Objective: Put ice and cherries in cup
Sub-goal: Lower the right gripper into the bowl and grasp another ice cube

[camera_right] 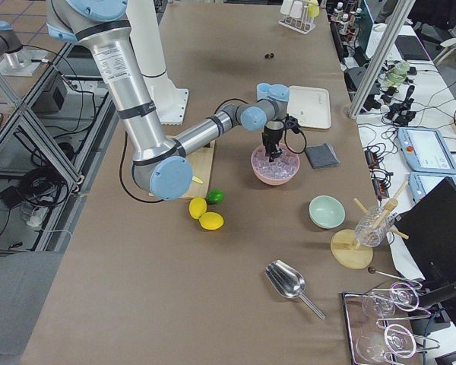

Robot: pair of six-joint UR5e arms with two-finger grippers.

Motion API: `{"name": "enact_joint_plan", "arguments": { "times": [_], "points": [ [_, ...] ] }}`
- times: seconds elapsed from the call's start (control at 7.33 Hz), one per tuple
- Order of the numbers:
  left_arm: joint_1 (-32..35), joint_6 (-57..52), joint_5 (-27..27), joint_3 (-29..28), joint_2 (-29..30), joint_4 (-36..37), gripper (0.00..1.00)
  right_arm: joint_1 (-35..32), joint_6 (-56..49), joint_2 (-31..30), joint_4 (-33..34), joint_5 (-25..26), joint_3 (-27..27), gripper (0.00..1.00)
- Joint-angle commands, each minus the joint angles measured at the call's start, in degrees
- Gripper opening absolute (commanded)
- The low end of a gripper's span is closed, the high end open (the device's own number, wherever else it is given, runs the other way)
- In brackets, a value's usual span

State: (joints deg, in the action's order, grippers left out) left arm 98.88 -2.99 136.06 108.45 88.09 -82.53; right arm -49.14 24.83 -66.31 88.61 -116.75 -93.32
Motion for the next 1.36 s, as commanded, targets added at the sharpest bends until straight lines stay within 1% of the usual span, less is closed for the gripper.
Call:
{"name": "enact_joint_plan", "arguments": {
  "times": [0.0, 0.14, 0.27, 0.41, 0.55, 0.82, 0.95, 1.09, 1.23],
  "points": [
    [0.00, 0.00, 0.00, 0.00, 0.07, 0.00, 0.98, 0.01, 0.13, 0.74, -0.01, 0.03, 0.68, 0.44],
    [0.00, 0.00, 0.00, 0.44, 0.07, 0.09, 0.98, 0.01, 0.05, 1.18, -0.62, 0.03, 1.82, 0.44],
    [0.00, 0.00, 0.00, 0.53, -0.02, 0.09, 0.98, 0.01, 0.22, 1.27, -3.76, 0.03, 3.66, 0.44],
    [0.00, 0.00, 0.00, 0.53, -0.02, 0.09, 0.98, 0.01, 0.40, 1.27, -5.18, -0.05, 4.11, 0.32],
    [0.00, 0.00, 0.00, 0.44, -0.11, 0.09, 0.98, -0.25, 0.48, 1.27, -5.11, -0.31, 3.50, 0.20],
    [0.00, 0.00, 0.00, 0.35, -0.11, 0.09, 0.98, -1.91, 0.40, 0.67, -4.15, -0.84, 1.40, 0.16],
    [0.00, 0.00, 0.00, 0.27, -0.20, 0.00, 0.98, -3.67, 0.40, 1.18, 2.73, -3.19, -2.96, 0.16],
    [0.00, 0.00, 0.00, 0.18, -0.20, 0.00, 0.98, -3.51, 0.66, 4.06, 12.11, -3.22, -7.10, 0.16],
    [0.00, 0.00, 0.00, 0.09, -0.11, 0.09, 0.98, -1.33, 8.67, 9.31, 18.21, -2.96, -7.92, 0.15]
  ]
}}
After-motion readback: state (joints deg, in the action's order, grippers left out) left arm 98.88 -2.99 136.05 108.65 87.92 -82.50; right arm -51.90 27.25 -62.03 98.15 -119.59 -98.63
